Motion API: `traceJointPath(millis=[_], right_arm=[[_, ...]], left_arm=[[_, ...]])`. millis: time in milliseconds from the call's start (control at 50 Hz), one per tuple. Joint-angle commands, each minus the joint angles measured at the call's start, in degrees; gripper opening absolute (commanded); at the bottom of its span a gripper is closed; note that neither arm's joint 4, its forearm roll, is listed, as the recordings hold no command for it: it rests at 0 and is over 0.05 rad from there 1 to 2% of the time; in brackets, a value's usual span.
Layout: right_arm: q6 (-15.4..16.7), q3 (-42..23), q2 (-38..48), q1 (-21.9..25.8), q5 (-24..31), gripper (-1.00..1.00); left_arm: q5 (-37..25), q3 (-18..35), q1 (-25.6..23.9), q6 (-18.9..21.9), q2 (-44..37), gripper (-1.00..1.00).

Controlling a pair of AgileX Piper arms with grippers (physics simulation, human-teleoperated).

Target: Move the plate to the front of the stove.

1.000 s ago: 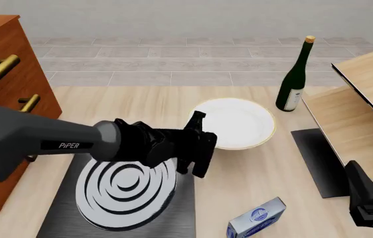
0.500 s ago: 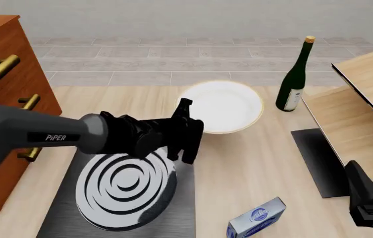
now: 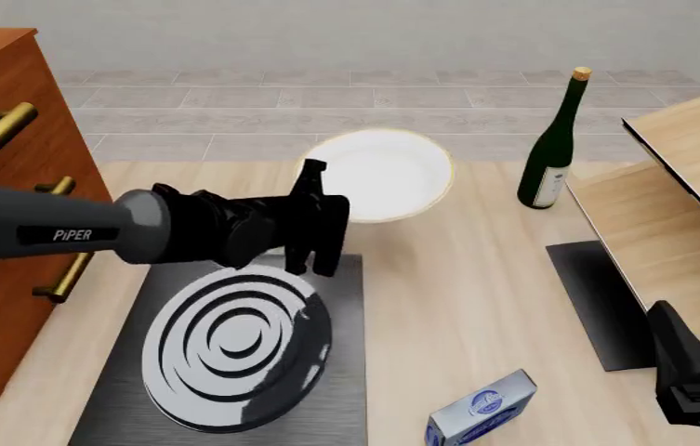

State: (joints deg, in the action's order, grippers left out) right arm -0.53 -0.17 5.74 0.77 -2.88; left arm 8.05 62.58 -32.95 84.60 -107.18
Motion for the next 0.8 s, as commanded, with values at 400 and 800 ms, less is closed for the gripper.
traceJointPath(millis=[400,800], right_arm=[[0.1,0.0,0.3,0.0,-0.2,1.00],[0.0,0.0,0.4,0.0,-0.2,1.00]], left_arm=[[-3.8,1.4,7.1,1.7,1.4,-1.00],[-4.8,2.0,11.1,2.5,0.9,-1.00]])
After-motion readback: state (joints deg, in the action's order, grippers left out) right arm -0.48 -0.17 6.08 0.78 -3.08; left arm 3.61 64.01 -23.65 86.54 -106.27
